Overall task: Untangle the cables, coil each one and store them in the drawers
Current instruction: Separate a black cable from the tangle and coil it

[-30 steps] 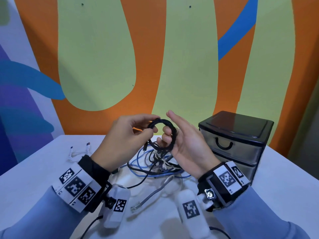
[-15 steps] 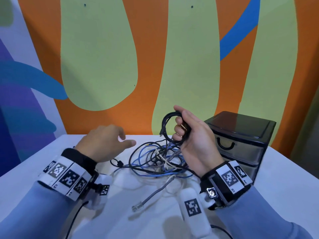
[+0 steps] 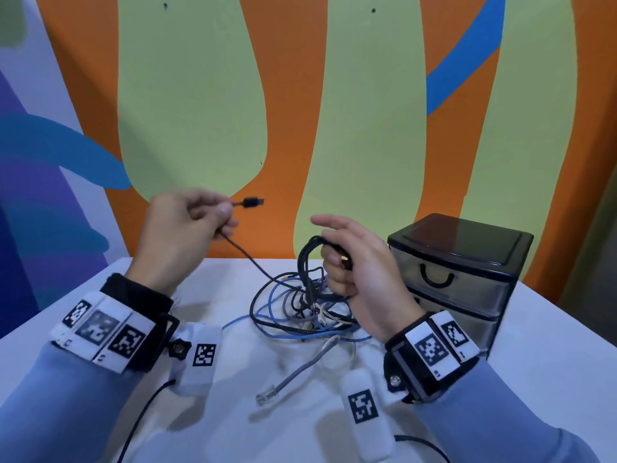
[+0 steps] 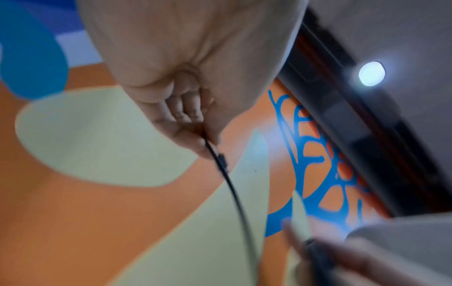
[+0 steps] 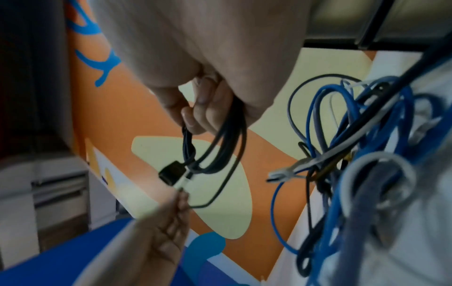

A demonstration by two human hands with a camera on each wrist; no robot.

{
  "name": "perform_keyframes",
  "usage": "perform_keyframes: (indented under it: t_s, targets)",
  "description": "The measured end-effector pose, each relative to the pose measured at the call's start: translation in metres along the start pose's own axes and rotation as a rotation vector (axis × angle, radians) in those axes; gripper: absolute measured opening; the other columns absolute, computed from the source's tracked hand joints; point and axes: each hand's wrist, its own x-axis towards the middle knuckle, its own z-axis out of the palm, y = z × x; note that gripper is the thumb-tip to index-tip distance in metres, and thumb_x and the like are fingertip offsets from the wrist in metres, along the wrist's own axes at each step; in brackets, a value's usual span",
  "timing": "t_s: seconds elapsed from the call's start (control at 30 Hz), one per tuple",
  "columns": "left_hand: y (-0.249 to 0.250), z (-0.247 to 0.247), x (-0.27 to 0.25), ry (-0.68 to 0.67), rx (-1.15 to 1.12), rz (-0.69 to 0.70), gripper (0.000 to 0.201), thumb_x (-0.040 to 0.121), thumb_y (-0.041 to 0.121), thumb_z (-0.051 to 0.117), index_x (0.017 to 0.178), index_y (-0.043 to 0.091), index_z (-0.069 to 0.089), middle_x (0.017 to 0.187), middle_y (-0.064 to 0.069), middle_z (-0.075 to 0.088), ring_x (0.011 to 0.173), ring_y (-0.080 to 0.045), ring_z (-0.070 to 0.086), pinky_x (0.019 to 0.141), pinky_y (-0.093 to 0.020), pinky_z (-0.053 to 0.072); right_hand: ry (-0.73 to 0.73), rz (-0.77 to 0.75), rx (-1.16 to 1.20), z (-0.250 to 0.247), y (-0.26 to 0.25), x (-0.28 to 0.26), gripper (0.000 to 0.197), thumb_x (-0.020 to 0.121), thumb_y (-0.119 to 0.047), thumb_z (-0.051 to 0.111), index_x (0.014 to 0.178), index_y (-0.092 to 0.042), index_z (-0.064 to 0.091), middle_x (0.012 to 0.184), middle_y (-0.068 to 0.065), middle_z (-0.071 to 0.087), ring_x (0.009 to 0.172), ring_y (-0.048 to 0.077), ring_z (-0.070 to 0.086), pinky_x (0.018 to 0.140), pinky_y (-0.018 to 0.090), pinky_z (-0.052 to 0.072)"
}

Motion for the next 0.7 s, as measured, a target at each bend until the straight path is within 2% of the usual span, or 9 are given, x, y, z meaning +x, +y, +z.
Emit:
perform_keyframes:
  t_s: [0.1,0.17,0.23,0.3,0.4,0.5,0.6,0.67,0.7]
  targets:
    - [0.022,0.01,-0.012,-0.136,-0.438,-0.064,0.011,0.101,0.012,0.066,0.111,0.009,0.069,0.093,-0.011,0.08,0.078,-0.015,0.074,0.076,-0.024,0.063,0.023,0.014,-0.272,0.003,0.008,-0.001,0.018,0.102,-0.013,0.056,0.113,-0.018,0.069,0.064,0.001,0.04,0.05,0.011,0.026,0.044,0.022,0.022]
    - [0.03,0.016,-0.02,-0.252,-0.545,-0.089,0.021,0.095,0.017,0.067,0.114,0.007,0.068,0.095,-0.008,0.08,0.082,-0.014,0.075,0.075,-0.022,0.061,0.018,0.036,-0.324,0.003,0.01,-0.001,0.008,0.102,-0.016,0.056,0.103,-0.017,0.065,0.063,0.0,0.043,0.05,0.012,0.028,0.047,0.024,0.022]
    - [0.03,0.022,-0.026,-0.35,-0.505,-0.066,0.022,0.091,0.017,0.069,0.11,0.006,0.07,0.098,-0.012,0.081,0.084,-0.017,0.075,0.08,-0.026,0.062,0.01,0.045,-0.296,0.003,0.01,-0.002,0.011,0.1,-0.015,0.055,0.089,-0.016,0.059,0.062,0.001,0.047,0.052,0.014,0.028,0.048,0.026,0.021]
    - [0.024,0.025,-0.029,-0.447,-0.388,-0.002,0.018,0.086,0.018,0.077,0.102,0.009,0.076,0.107,-0.014,0.08,0.094,-0.019,0.074,0.094,-0.033,0.06,-0.016,0.034,-0.245,0.003,0.008,-0.002,0.019,0.098,-0.011,0.052,0.08,-0.015,0.059,0.064,0.007,0.05,0.053,0.016,0.026,0.048,0.027,0.02]
    - [0.017,0.024,-0.03,-0.613,-0.189,0.045,0.021,0.08,0.02,0.089,0.097,0.01,0.083,0.119,-0.005,0.079,0.121,-0.009,0.069,0.115,-0.037,0.046,-0.101,0.011,-0.176,0.005,0.007,-0.003,0.023,0.099,-0.001,0.044,0.088,-0.004,0.064,0.067,0.015,0.055,0.054,0.017,0.029,0.051,0.03,0.019]
    - [0.017,0.024,-0.032,-0.76,-0.134,0.01,0.021,0.082,0.012,0.085,0.099,0.0,0.081,0.119,-0.006,0.08,0.121,-0.015,0.071,0.11,-0.03,0.05,-0.153,0.021,-0.151,0.002,0.008,-0.003,0.021,0.099,0.002,0.045,0.097,0.011,0.064,0.067,0.011,0.057,0.057,0.018,0.036,0.053,0.03,0.024]
    - [0.015,0.022,-0.032,-0.766,-0.109,0.007,0.02,0.08,0.009,0.085,0.098,0.0,0.082,0.11,-0.015,0.081,0.111,-0.035,0.075,0.106,-0.04,0.056,-0.183,0.04,-0.152,0.003,0.008,-0.003,0.019,0.1,-0.005,0.056,0.103,0.004,0.072,0.079,0.005,0.069,0.067,0.023,0.043,0.056,0.027,0.034]
    - [0.013,0.022,-0.029,-0.718,-0.102,0.005,0.023,0.078,0.013,0.09,0.098,0.004,0.083,0.107,-0.018,0.08,0.109,-0.039,0.075,0.109,-0.046,0.055,-0.177,0.052,-0.121,0.004,0.006,-0.005,0.019,0.102,-0.009,0.057,0.106,0.0,0.074,0.084,0.003,0.071,0.067,0.02,0.043,0.059,0.026,0.036]
    - [0.012,0.023,-0.029,-0.685,-0.111,0.001,0.024,0.076,0.013,0.092,0.098,0.004,0.083,0.104,-0.019,0.081,0.108,-0.039,0.075,0.109,-0.044,0.055,-0.164,0.068,-0.089,0.004,0.005,-0.006,0.021,0.104,-0.011,0.057,0.109,0.001,0.073,0.086,0.003,0.07,0.065,0.017,0.043,0.06,0.026,0.037]
